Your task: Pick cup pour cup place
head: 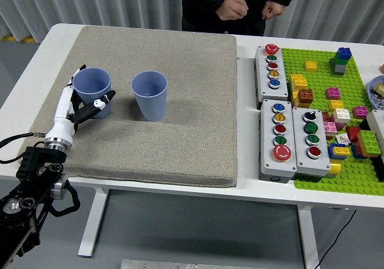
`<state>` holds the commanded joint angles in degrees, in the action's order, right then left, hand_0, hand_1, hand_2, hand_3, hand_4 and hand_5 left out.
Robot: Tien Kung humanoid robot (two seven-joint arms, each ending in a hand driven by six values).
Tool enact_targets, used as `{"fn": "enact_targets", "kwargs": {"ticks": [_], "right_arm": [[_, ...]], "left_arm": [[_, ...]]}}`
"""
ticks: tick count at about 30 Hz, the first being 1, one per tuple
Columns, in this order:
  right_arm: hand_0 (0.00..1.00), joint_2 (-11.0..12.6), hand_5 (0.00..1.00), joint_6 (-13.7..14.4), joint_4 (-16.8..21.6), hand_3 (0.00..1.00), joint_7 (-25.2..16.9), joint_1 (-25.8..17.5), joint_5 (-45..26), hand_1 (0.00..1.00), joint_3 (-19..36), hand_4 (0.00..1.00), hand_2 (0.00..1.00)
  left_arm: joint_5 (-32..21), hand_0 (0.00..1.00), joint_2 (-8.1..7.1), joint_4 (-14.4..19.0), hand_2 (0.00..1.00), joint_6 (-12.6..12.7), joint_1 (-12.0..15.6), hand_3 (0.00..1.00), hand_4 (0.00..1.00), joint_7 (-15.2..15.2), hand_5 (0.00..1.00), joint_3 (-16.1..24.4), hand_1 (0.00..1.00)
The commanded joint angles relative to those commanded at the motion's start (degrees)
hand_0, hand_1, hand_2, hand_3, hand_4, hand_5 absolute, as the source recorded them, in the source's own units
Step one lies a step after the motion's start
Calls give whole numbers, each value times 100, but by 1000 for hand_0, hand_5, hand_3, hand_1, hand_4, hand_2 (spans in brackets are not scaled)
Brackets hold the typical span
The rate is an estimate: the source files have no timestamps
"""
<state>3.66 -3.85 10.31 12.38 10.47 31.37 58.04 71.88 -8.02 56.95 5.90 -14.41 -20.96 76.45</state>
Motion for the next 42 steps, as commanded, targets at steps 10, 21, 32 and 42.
{"fn": "enact_targets", "kwargs": {"ticks": [10,21,32,42], "right_arm": [[675,6,165,-2,0,643,-10,-4,3,678,11,426,691],[675,6,165,-3,0,644,-11,0,-12,679,12,426,691],[674,6,166,-11,0,643,-12,-40,-21,678,-11,426,690],[674,1,167,-20,0,643,12,-94,51,678,-5,425,690]], "left_arm": [[72,831,-181,245,998,-33,229,998,950,51,323,53,851],[115,837,-331,503,998,-75,468,998,974,107,361,30,855],[198,841,-541,964,998,-86,991,998,980,132,366,356,860],[305,841,-607,1946,998,94,1210,998,987,261,382,682,856]]}}
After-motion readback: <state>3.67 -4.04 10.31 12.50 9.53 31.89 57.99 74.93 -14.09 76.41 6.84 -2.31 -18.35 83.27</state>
